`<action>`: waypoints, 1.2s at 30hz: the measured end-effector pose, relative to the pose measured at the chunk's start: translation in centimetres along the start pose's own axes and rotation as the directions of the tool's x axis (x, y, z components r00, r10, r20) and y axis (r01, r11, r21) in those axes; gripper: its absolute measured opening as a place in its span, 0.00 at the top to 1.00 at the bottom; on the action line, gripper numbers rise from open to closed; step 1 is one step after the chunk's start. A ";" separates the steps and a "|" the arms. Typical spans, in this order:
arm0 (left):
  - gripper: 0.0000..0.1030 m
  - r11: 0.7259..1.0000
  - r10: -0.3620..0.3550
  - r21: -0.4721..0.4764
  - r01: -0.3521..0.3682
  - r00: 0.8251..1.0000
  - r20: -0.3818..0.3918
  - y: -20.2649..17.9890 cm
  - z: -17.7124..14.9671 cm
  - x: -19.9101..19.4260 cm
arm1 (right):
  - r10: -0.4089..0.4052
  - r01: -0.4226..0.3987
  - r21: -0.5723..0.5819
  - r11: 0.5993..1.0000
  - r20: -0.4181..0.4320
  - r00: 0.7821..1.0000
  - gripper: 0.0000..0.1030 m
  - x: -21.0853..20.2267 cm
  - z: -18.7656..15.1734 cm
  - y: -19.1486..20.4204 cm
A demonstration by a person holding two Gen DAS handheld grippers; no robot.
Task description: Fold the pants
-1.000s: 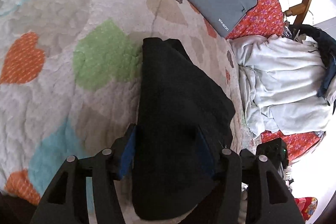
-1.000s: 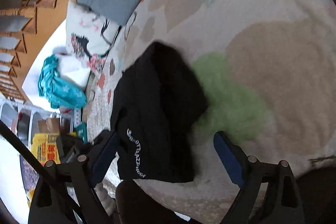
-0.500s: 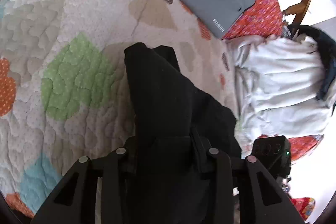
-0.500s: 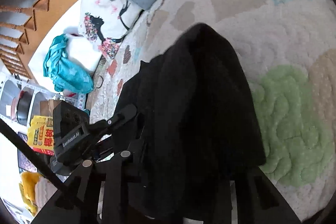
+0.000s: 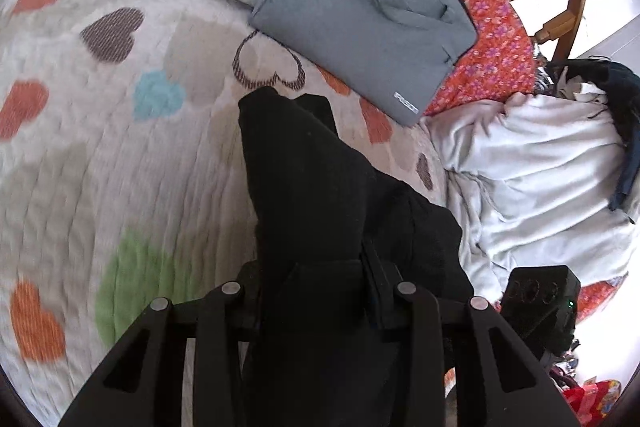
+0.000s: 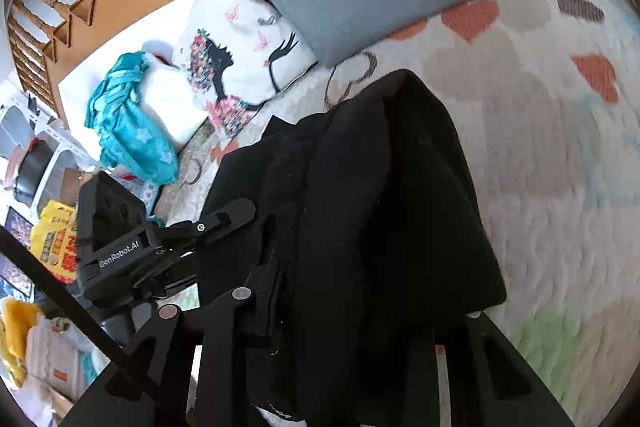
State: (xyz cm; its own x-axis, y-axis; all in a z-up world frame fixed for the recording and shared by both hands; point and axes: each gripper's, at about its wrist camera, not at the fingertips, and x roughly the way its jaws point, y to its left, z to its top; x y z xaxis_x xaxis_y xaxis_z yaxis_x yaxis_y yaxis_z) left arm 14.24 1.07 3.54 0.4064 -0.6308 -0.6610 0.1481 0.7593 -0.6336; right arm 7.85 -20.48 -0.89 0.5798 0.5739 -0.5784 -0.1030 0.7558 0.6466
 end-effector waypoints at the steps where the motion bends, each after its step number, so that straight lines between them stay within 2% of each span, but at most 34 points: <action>1: 0.65 1.000 0.008 0.002 -0.008 1.000 -0.002 -0.1 0.6 0.5 | -0.005 0.005 0.006 1.000 0.002 1.000 0.68 0.5 0.7 -0.3; 8: 0.64 0.995 0.098 0.025 -0.097 0.995 -0.030 0.7 3.7 5.6 | -0.035 0.035 0.059 0.998 -0.006 0.999 0.67 4.4 3.9 -3.5; 10: 0.58 0.985 0.173 0.020 -0.172 0.983 -0.054 1.7 3.7 7.3 | -0.058 0.060 0.078 0.995 -0.033 0.998 0.62 5.8 4.2 -5.1; 11: 0.55 0.983 0.181 0.013 -0.181 0.981 -0.063 2.0 3.6 7.7 | -0.068 0.072 0.090 0.993 -0.045 0.997 0.56 6.3 4.1 -5.8; 16: 0.53 0.992 0.116 -0.031 -0.119 0.990 -0.078 2.8 3.2 5.8 | -0.026 0.031 0.124 0.992 -0.044 0.999 0.50 5.2 3.2 -7.5; 17: 0.53 0.993 0.118 -0.021 -0.119 0.991 -0.067 2.7 3.2 4.9 | -0.047 0.051 0.117 0.992 -0.038 0.998 0.44 4.5 3.1 -7.5; 18: 0.53 0.993 0.120 -0.005 -0.120 0.992 -0.041 2.5 3.2 3.7 | -0.077 0.079 0.102 0.992 -0.016 0.997 0.39 3.3 3.0 -7.5; 21: 0.53 0.993 0.116 -0.006 -0.116 0.993 0.028 2.6 3.1 1.0 | -0.172 0.165 0.079 0.983 0.094 0.981 0.38 -0.6 3.0 -6.9; 22: 0.53 0.994 0.106 -0.019 -0.105 0.994 0.039 2.7 3.2 0.6 | -0.180 0.173 0.061 0.983 0.145 0.973 0.38 -1.9 3.2 -6.2; 24: 0.53 0.996 0.084 -0.032 -0.082 0.994 0.063 2.4 3.5 0.4 | -0.153 0.150 0.029 0.988 0.189 0.970 0.37 -3.1 3.6 -5.0; 25: 0.53 0.997 0.073 -0.026 -0.072 0.995 0.074 1.9 3.7 0.6 | -0.113 0.112 0.016 0.994 0.192 0.975 0.36 -3.3 3.9 -4.4; 27: 0.53 0.998 0.055 -0.007 -0.055 0.995 0.088 0.6 4.2 1.4 | -0.030 0.030 0.001 1.000 0.167 0.986 0.36 -2.6 4.5 -3.7; 30: 0.48 0.999 0.045 0.011 -0.047 0.995 0.085 -0.6 5.0 3.6 | 0.017 -0.014 -0.027 1.000 0.114 0.993 0.36 -0.1 4.8 -3.3; 33: 0.47 0.995 0.096 -0.026 -0.096 0.995 0.010 0.6 5.5 7.4 | -0.040 0.040 -0.011 0.999 0.031 0.999 0.36 3.4 4.3 -4.7; 36: 0.47 0.990 0.138 -0.010 -0.138 0.990 -0.013 1.2 5.6 9.1 | -0.060 0.061 -0.039 0.997 0.029 0.998 0.36 4.5 3.8 -5.9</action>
State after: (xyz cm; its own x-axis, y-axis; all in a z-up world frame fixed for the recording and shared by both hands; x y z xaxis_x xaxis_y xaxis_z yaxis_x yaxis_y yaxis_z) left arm 23.14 -2.92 -1.02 0.4116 -0.5217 -0.7472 0.0810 0.8376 -0.5402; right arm 14.10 -23.50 -5.42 0.6080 0.5183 -0.6014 -0.0987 0.8010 0.5905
